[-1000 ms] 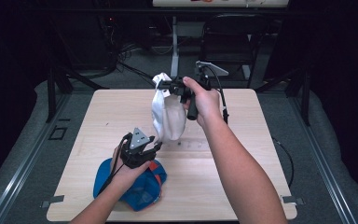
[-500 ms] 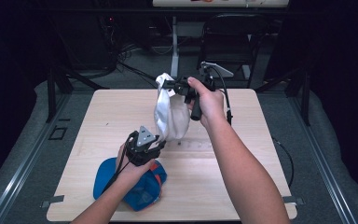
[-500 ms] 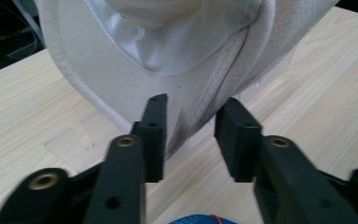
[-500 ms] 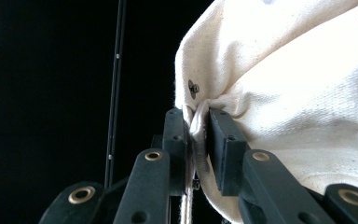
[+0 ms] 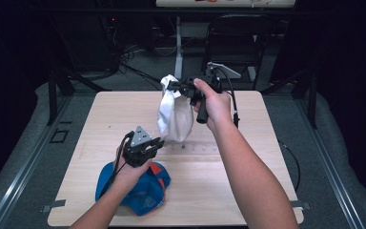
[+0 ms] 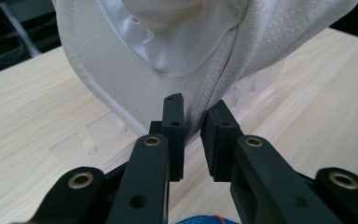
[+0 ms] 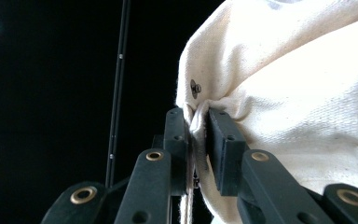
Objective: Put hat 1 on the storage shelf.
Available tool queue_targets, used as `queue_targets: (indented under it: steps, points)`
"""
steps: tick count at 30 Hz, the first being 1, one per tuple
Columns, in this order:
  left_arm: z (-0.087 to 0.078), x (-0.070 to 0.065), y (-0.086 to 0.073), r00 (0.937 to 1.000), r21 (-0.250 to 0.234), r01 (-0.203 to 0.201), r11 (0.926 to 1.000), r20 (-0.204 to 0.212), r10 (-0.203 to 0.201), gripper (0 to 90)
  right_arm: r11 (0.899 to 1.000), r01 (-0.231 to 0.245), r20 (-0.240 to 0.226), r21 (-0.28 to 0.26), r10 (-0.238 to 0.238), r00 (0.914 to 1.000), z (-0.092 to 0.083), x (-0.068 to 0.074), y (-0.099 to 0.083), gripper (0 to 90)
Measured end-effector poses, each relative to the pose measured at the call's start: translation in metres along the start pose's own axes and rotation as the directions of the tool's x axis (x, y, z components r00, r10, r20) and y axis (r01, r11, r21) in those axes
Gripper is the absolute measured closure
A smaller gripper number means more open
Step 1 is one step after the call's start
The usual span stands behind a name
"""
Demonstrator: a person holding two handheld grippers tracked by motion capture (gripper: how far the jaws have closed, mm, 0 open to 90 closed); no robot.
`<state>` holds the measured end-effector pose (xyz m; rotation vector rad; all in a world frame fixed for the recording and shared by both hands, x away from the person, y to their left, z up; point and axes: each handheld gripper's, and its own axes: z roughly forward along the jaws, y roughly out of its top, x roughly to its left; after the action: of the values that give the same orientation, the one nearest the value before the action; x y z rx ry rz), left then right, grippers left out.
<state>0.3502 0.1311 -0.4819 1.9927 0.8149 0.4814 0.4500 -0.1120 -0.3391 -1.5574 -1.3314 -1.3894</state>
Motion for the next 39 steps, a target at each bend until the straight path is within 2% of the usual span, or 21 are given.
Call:
queue_targets:
  steps: [1, 4, 11, 12, 13, 18, 20, 24, 26, 28, 32, 34, 35, 36, 37, 39]
  points:
    - [0.0, 0.0, 0.0, 1.0, 0.0, 0.0, 1.0, 0.0, 0.0, 80.2, 1.0, 0.001, 0.003, 0.001, -0.001, 1.0, 0.001, -0.001, 0.0, 78.6]
    - [0.003, 0.003, -0.006, 0.9991, -0.002, 0.025, 0.9997, 0.034, -0.025, 80.2, 1.0, 0.002, 0.017, 0.01, -0.003, 0.9999, 0.004, -0.003, -0.001, 78.5]
    - [0.0, 0.01, -0.014, 0.9977, -0.021, 0.062, 0.9978, 0.029, -0.062, 80.5, 1.0, -0.013, 0.012, 0.009, 0.013, 0.9999, 0.008, -0.009, -0.001, 78.2]
    - [-0.001, 0.011, -0.016, 0.9982, -0.019, 0.058, 0.9981, 0.018, -0.058, 80.8, 1.0, -0.012, 0.013, 0.01, 0.012, 0.9999, 0.008, -0.009, -0.001, 78.1]
    - [-0.002, 0.013, -0.02, 0.9974, -0.023, 0.071, 0.9972, 0.01, -0.071, 81.2, 1.0, -0.008, 0.013, 0.009, 0.008, 0.9999, 0.008, -0.009, -0.002, 77.8]
    - [-0.005, 0.016, -0.027, 0.9952, -0.021, 0.098, 0.995, -0.004, -0.098, 82.8, 1.0, -0.008, 0.013, 0.023, 0.008, 0.9999, 0.011, -0.012, -0.003, 76.4]
    - [-0.007, 0.018, -0.032, 0.993, -0.019, 0.117, 0.993, -0.013, -0.117, 83.0, 1.0, 0.001, 0.037, 0.027, -0.002, 0.9993, 0.012, -0.012, -0.004, 76.3]
    - [-0.007, 0.015, -0.035, 0.9958, -0.007, 0.085, 0.9964, -0.034, -0.085, 83.4, 0.999, 0.02, 0.059, 0.039, -0.023, 0.998, 0.013, -0.013, -0.006, 76.5]
    - [-0.007, 0.015, -0.036, 0.9956, -0.005, 0.089, 0.996, -0.03, -0.089, 83.4, 0.999, 0.021, 0.06, 0.042, -0.023, 0.9979, 0.013, -0.013, -0.007, 76.2]
    - [-0.007, 0.018, -0.039, 0.9931, 0.012, 0.112, 0.9936, -0.036, -0.111, 83.5, 0.999, 0.026, 0.053, 0.034, -0.027, 0.9982, 0.01, -0.014, -0.007, 75.4]
    - [-0.007, 0.021, -0.041, 0.9893, 0.016, 0.142, 0.9897, -0.037, -0.141, 83.6, 0.999, 0.047, 0.062, 0.018, -0.048, 0.9969, 0.002, -0.012, -0.008, 72.8]
    - [-0.007, 0.02, -0.039, 0.9921, 0.023, 0.117, 0.9928, -0.047, -0.116, 83.6, 0.998, 0.063, 0.066, 0.011, -0.064, 0.9958, -0.007, -0.013, -0.01, 70.6]
    - [-0.007, 0.02, -0.039, 0.9921, 0.023, 0.117, 0.9928, -0.047, -0.116, 83.6, 0.998, 0.063, 0.066, 0.011, -0.064, 0.9958, -0.007, -0.013, -0.01, 70.6]
    - [-0.006, 0.019, -0.037, 0.994, 0.037, 0.098, 0.9945, -0.051, -0.096, 83.5, 0.998, 0.066, 0.068, 0.004, -0.066, 0.9955, -0.012, -0.016, -0.01, 69.9]
    - [-0.006, 0.019, -0.037, 0.994, 0.037, 0.098, 0.9945, -0.051, -0.096, 83.6, 0.997, 0.074, 0.078, 0.005, -0.074, 0.9942, -0.015, -0.018, -0.011, 69.6]
    - [-0.004, 0.02, -0.035, 0.9959, 0.066, 0.078, 0.9948, -0.05, -0.075, 83.6, 0.997, 0.082, 0.092, -0.004, -0.082, 0.9924, -0.022, -0.022, -0.012, 69.3]
